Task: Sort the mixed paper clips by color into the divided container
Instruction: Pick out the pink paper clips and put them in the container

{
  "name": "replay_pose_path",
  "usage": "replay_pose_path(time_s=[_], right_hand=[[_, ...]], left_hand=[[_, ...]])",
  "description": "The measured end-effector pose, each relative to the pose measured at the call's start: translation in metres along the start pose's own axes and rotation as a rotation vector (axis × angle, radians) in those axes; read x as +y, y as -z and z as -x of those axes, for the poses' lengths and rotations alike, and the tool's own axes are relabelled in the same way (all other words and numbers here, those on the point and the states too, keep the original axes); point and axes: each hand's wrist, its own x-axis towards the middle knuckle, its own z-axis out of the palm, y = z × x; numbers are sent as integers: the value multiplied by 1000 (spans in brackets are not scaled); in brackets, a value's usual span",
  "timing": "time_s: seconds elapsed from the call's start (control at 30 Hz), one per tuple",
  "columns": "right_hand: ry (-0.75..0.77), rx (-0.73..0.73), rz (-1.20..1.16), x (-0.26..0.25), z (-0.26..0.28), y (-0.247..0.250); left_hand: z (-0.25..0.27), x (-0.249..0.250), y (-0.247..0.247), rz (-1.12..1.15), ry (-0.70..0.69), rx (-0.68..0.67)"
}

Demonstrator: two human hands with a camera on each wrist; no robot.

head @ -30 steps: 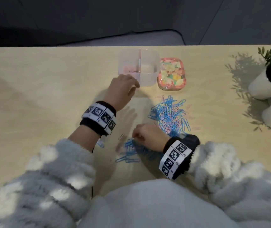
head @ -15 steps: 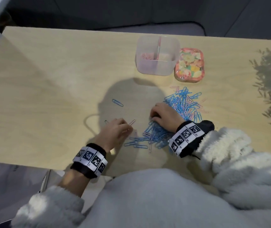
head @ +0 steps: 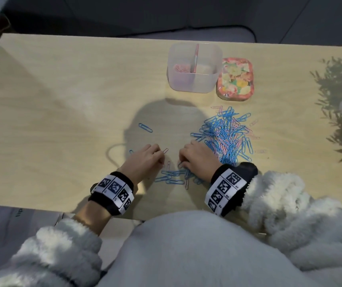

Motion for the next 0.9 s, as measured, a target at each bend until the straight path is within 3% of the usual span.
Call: replay_pose_path(time_s=[0.17,0.23,0.43,0.53,0.6,0.7,0.8,0.9], right_hand=[[-46,45,9,18,-5,7],[-92,86,-55,28,-5,11],[-230,447,-662,54,4,18],[-224,420,-933,49,9,24],[-222,301,-1070,41,12,22],[-95,130,-860,26,16,14],[32,-60,-318,14,20,5],[53,-66,-142,10,19,2]], left_hand=[[-13,4,-2,21,52,-97],[-17,6,-2,34,109,-61],[-26,15,1,-166,179,-158],[-25,16,0,-140,185,-116],[-22,16,3,115,256,-17],[-21,8,8,455,391,87],[-25,4,11,790,526,43],[-31,8,15,1208,735,8]])
